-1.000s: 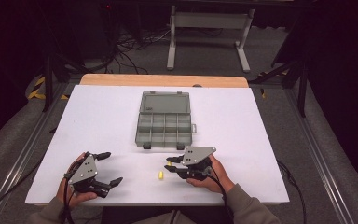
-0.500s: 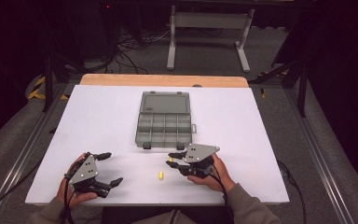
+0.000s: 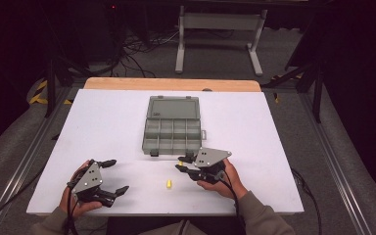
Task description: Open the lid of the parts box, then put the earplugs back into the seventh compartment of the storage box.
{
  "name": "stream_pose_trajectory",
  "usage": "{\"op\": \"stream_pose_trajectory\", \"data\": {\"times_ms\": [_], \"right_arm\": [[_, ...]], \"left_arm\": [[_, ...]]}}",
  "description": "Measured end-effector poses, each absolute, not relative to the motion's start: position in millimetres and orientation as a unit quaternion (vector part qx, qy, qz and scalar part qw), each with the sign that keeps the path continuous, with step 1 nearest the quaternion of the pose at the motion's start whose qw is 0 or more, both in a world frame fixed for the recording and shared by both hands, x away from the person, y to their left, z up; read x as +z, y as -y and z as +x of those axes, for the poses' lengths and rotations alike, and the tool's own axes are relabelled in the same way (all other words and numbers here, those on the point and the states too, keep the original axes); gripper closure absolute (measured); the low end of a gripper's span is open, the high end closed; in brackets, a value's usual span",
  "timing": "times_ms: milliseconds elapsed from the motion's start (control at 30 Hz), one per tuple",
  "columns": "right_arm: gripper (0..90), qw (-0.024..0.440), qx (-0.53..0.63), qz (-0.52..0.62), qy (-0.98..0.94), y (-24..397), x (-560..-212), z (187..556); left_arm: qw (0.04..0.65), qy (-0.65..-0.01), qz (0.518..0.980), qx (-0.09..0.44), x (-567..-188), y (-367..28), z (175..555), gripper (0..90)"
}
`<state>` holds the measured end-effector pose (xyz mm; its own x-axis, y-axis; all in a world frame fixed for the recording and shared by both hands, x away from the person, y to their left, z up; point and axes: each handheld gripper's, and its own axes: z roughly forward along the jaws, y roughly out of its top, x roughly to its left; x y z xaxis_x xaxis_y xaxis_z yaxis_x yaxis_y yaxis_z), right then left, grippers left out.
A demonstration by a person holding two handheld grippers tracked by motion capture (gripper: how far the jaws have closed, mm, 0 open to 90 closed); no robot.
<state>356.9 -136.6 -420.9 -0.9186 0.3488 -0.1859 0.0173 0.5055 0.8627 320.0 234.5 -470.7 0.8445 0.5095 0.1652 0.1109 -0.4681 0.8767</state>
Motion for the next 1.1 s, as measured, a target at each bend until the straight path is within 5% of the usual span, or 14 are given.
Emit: {"op": "stream_pose_trajectory", "data": {"times_ms": [1100], "right_arm": [[72.2, 0.183, 0.496, 0.114, -0.841, 132.2, -412.1, 368.1]], "left_arm": [[0.493, -0.197, 0.821, 0.211, -468.7, -239.6, 320.7, 7.4]]}}
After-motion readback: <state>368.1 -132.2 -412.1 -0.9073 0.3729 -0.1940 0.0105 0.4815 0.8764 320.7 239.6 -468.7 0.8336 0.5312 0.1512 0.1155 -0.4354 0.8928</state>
